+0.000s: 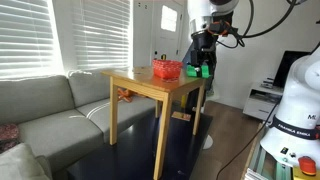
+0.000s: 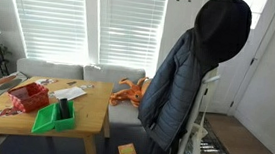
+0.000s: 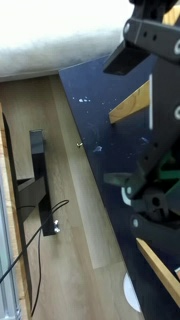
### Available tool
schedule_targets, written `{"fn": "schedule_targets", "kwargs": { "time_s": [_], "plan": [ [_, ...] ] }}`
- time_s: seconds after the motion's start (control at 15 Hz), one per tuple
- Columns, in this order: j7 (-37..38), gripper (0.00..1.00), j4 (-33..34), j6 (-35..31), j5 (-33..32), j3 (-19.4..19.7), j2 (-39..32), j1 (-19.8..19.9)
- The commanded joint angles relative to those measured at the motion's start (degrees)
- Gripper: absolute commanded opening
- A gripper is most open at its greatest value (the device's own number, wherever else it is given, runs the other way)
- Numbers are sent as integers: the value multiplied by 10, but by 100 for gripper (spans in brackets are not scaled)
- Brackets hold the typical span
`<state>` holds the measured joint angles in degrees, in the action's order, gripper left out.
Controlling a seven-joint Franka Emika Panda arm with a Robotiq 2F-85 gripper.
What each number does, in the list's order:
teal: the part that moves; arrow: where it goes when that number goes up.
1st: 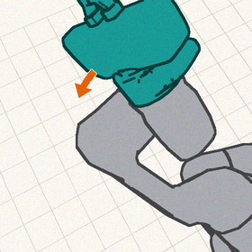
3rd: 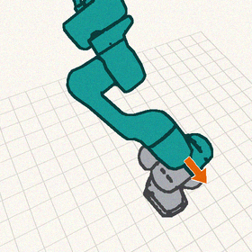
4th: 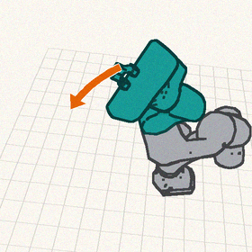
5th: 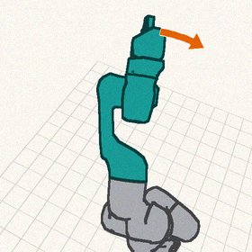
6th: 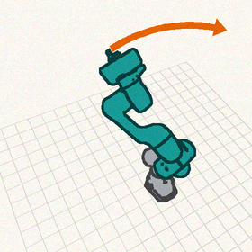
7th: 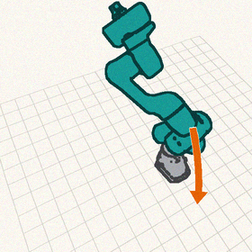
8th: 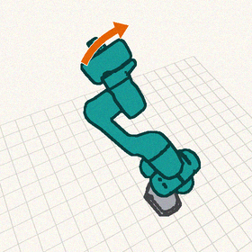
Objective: Pick up the silver spoon from the red basket and put it on the sheet of kitchen paper on the table
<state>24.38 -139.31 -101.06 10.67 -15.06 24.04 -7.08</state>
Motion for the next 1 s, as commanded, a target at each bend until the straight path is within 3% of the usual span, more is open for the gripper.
{"fn": "schedule_targets", "kwargs": {
  "time_s": [0.0,0.73,0.93],
  "plan": [
    [1,100,1,1,-1,3,0,-3],
    [1,100,1,1,-1,3,-1,-3],
    [-9,100,41,35,-25,16,-1,8]
  ]
}}
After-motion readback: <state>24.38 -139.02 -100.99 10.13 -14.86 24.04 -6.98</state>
